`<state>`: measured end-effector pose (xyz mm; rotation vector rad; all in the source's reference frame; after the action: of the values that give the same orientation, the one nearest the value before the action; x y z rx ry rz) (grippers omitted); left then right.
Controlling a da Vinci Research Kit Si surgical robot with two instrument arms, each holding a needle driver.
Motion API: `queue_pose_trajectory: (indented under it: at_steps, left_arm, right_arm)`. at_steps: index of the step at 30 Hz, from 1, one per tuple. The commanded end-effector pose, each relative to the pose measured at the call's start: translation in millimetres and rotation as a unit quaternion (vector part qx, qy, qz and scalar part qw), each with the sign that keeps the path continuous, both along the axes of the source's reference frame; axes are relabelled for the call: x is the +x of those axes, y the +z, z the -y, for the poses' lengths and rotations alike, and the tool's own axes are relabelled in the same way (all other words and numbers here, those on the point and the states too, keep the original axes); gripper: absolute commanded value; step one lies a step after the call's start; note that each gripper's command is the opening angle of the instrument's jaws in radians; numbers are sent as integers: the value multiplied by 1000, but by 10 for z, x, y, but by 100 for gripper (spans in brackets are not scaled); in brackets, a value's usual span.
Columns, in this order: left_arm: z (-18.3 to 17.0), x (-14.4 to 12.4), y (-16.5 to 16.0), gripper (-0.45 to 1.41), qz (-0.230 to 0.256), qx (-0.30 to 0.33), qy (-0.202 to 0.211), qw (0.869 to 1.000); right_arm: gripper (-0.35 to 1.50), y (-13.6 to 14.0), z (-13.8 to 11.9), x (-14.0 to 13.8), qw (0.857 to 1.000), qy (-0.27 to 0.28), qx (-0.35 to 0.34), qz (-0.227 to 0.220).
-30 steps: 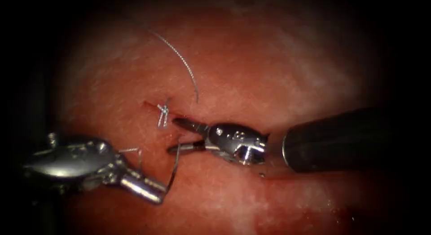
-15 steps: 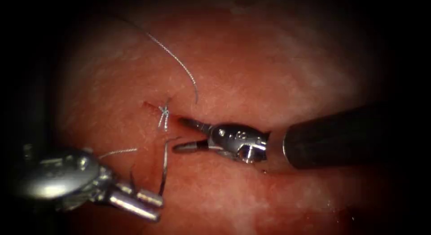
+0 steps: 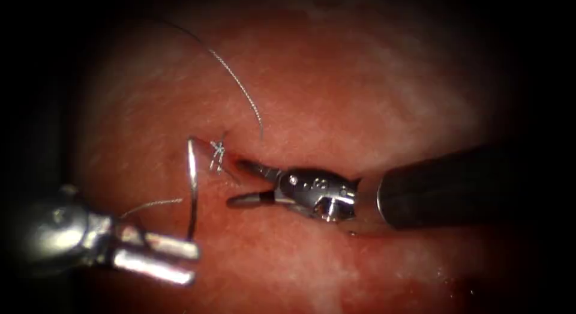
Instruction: Wound Closure
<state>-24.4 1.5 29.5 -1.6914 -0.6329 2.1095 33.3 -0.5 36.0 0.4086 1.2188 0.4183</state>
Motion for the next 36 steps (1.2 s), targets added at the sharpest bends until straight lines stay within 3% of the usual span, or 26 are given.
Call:
queue_pose_trajectory:
  at_steps: [1,2,3,10,16,19,20,21,24,29,31,32,33,34,36]
  left_arm:
    - [12,-4,2,-45,1,4,2,1000]
    - [13,-5,-1,-45,0,1,2,1000]
    - [14,-5,-3,-45,1,-1,3,1000]
    - [15,-2,-19,-45,6,-15,-5,1000]
    - [5,16,-7,-45,-1,-22,-26,999]
    - [2,21,-1,-45,-6,-21,-29,999]
    - [-1,27,5,-45,-13,-24,-35,999]
    - [-1,27,5,-45,-13,-24,-35,999]
    - [-7,39,14,-45,-20,-30,-41,999]
    - [-16,59,25,-45,-33,-31,-55,997]
    - [-20,67,30,-45,-42,-31,-60,997]
    - [-20,67,30,-45,-42,-31,-60,997]
    - [-25,79,39,-45,-49,-32,-68,996]
    - [-28,83,43,-45,-53,-32,-73,995]
    - [-34,93,52,-45,-64,-34,-84,994]
  right_arm:
    - [16,2,12,7,1000,-1,6,-2]
    - [-20,3,12,7,1000,-2,6,0]
    - [-35,3,12,6,1000,-3,6,1]
    - [-35,-11,11,-4,1000,-15,13,12]
    - [-35,-78,25,-8,1000,-25,18,3]
    - [-35,-101,30,-5,999,-29,22,-2]
    - [-35,-125,33,-1,999,-33,30,-11]
    - [-35,-125,33,-1,999,-33,30,-11]
    - [-35,-162,36,9,999,-39,29,-19]
    - [-35,-183,32,14,999,-39,11,-31]
    - [39,-182,25,12,999,-27,-6,-29]
    - [39,-182,25,12,999,-27,-6,-29]
    - [99,-175,20,8,999,-17,-23,-25]
    - [111,-171,18,6,999,-15,-30,-23]
    - [118,-161,14,3,999,-17,-47,-22]
